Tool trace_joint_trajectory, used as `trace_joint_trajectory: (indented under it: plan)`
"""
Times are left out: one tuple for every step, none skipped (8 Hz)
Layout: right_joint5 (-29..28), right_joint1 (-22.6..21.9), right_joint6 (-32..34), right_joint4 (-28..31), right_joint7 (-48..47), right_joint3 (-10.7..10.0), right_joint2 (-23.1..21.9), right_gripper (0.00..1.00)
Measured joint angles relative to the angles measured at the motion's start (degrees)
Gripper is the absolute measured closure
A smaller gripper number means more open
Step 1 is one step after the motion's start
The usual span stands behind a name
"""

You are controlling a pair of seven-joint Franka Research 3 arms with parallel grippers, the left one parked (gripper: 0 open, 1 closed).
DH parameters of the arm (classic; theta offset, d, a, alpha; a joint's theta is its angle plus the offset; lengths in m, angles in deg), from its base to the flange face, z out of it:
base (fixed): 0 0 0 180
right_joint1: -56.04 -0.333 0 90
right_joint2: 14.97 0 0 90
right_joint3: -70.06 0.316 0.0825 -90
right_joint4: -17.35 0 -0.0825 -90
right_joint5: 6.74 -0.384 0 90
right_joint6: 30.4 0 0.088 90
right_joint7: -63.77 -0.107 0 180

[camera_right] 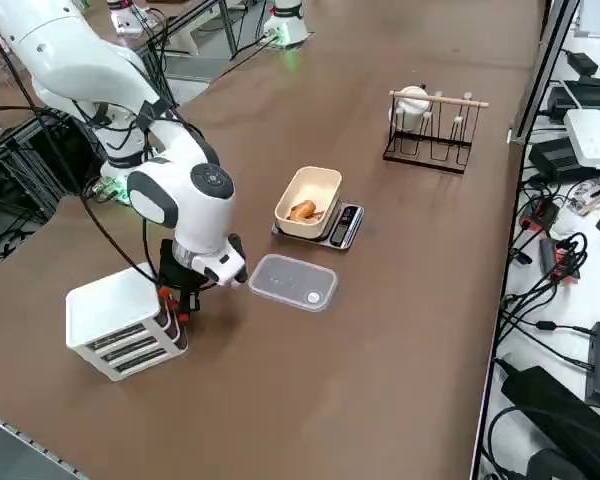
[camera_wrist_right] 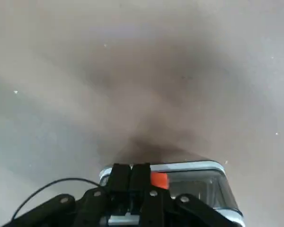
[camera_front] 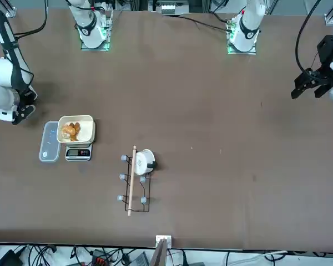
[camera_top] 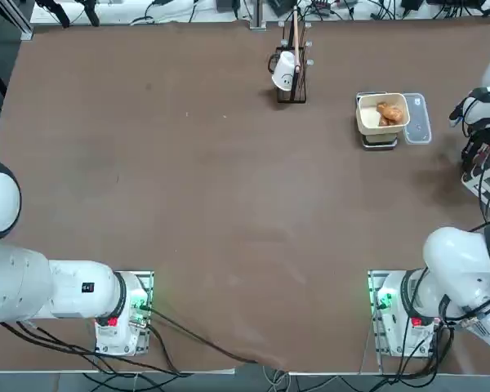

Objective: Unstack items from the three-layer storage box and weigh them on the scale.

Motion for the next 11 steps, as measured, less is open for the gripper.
trace_joint_trajectory:
  plan:
    - [-1.1, 0.0, 0.6, -0.7, -0.2, 0.4, 0.0, 0.98]
    - [-3.9, 0.0, 1.6, -2.2, -0.4, 1.4, -0.2, 0.98]
    - [-8.5, 0.0, 3.0, -4.6, -0.5, 3.0, -0.3, 0.98]
    - [-14.5, 0.0, 6.6, -8.0, -0.6, 5.0, -0.6, 0.98]
    - [-20.3, -0.2, 11.1, -11.7, -0.6, 6.6, -1.0, 0.98]
    - [-25.6, -0.6, 15.2, -15.4, -1.3, 7.4, -1.5, 0.98]
    - [-29.9, -1.6, 18.3, -18.5, -4.1, 7.6, -1.7, 0.98]
    - [-32.3, -3.0, 20.5, -21.2, -9.7, 7.7, -1.7, 0.96]
    - [-33.4, -4.7, 22.4, -23.5, -16.5, 7.7, -1.7, 0.95]
    - [-34.8, -6.5, 24.6, -25.6, -23.4, 7.8, -1.7, 0.91]
    - [-36.6, -8.1, 27.2, -27.9, -30.0, 7.8, -1.7, 0.81]
